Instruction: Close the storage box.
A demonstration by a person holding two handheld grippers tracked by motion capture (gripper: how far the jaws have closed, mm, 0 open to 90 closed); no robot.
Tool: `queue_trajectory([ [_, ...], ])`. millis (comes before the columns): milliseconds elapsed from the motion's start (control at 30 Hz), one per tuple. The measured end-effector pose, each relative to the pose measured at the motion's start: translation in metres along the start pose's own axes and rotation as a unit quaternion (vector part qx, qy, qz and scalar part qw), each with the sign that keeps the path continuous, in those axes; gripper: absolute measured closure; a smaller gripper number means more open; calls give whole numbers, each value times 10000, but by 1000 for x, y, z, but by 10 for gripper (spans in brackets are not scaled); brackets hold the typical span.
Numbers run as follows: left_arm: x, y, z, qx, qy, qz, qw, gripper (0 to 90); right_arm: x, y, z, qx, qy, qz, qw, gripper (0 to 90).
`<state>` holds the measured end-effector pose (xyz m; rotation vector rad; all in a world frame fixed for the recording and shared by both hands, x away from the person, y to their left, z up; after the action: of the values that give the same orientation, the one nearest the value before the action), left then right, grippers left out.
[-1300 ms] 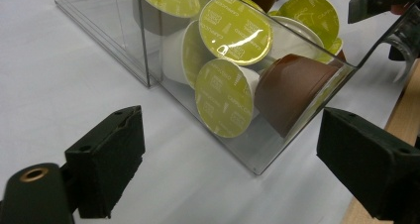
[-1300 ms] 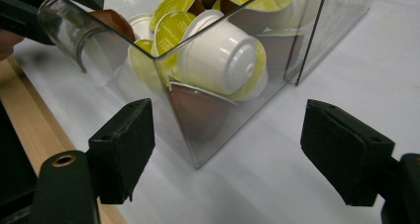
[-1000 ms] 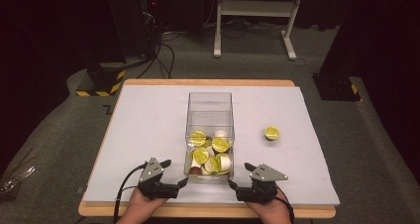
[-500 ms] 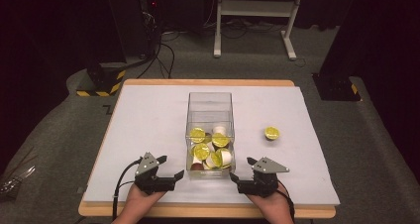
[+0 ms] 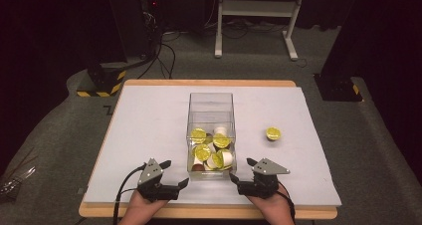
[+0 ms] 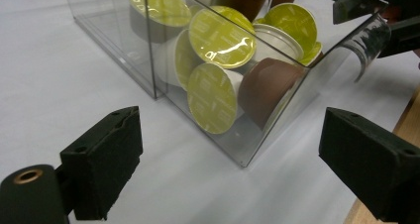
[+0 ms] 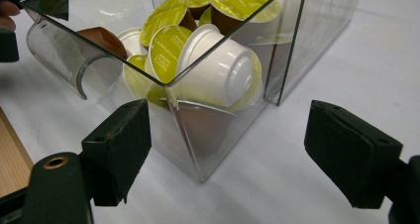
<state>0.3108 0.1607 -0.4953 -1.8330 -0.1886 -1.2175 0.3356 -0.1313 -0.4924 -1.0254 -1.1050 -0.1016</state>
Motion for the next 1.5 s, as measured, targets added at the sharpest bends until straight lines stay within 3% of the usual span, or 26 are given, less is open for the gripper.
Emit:
queue_trajectory([
  [100, 1, 5, 0, 58, 12, 34, 10000, 102, -1, 1, 0, -1, -5, -10, 10000, 180],
  [300, 4, 8, 7, 94, -200, -26, 9998, 109, 0, 2, -1, -38, -17, 26, 10000, 166],
  [333, 4, 8, 7, 81, -187, -28, 9998, 109, 0, 1, -1, -42, -30, 17, 10000, 165],
  [400, 5, 9, 4, 231, 44, 12, 9997, 109, 1, 1, -1, -32, -23, 29, 10000, 160],
  [667, 8, 8, 10, 337, -201, -149, 9991, 126, 5, 1, -3, -77, -7, -32, 10000, 158],
  [933, 10, 14, 17, 522, -262, -189, 9981, 107, 10, 7, -6, -149, -26, -40, 9999, 137],
  [1167, 13, 18, 22, 553, -312, -211, 9978, 103, 14, 13, -10, -352, -47, -118, 9993, 107],
  [1500, 17, 24, 28, 609, -316, -226, 9974, 95, 20, 19, -15, -383, 5, -108, 9992, 99],
])
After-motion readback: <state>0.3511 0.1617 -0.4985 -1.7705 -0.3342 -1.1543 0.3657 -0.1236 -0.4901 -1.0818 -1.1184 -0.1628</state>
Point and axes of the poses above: each handheld gripper's, and its own axes: y roughly forward along the jaws, x roughly out of its top, z roughly to its left, the point moved 4 cm from there along y, roughly forward along the jaws, and after that the axes turned 9 degrees about z, right-handed, at the moved point
